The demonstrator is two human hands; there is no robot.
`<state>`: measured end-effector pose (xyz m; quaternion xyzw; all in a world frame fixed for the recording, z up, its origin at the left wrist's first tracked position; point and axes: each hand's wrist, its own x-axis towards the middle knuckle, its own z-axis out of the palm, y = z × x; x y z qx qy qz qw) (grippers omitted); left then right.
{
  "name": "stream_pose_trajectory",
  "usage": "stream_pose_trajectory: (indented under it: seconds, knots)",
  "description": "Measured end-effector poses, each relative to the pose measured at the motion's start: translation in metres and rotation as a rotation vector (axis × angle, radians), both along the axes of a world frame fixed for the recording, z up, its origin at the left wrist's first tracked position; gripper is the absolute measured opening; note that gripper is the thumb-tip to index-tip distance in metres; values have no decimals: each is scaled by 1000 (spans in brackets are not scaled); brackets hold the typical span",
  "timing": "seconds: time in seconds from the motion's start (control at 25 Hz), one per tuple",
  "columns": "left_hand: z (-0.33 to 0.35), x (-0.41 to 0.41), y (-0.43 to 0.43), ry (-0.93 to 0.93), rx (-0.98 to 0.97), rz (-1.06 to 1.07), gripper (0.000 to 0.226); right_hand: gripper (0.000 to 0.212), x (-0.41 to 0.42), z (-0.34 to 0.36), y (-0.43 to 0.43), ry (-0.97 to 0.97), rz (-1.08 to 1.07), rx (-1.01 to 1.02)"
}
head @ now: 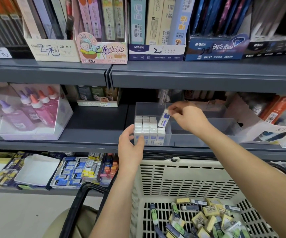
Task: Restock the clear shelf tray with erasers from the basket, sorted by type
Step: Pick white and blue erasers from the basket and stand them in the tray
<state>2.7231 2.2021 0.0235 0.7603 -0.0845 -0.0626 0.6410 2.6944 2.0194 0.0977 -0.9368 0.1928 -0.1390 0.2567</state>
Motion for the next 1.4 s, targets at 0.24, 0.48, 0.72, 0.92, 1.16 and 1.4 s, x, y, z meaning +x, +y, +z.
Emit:
stream_pose_trajectory:
  seconds: [0.24,0.48,0.72,0.92,1.16,1.4]
  knots:
    - [0,2,-1,-17,68,-26,38,17,3,-18,4,94,90,-125]
    - [1,-1,-2,-101,156,-37,39,26,4,-38,11,161,125,-176]
    - [1,-8,-3,-139,165,15,40,30,-17,-30,13,103,183,-132]
    - [4,-48,-13,-455,123,108,26,29,-80,-30,9,-115,157,-26]
    - [-35,-118,-44,-469,245,-293,18,23,-183,-81,-23,234,203,12]
    - [-98,-161,-44,-436,465,-670,22,55,-238,-151,-46,1044,141,-20]
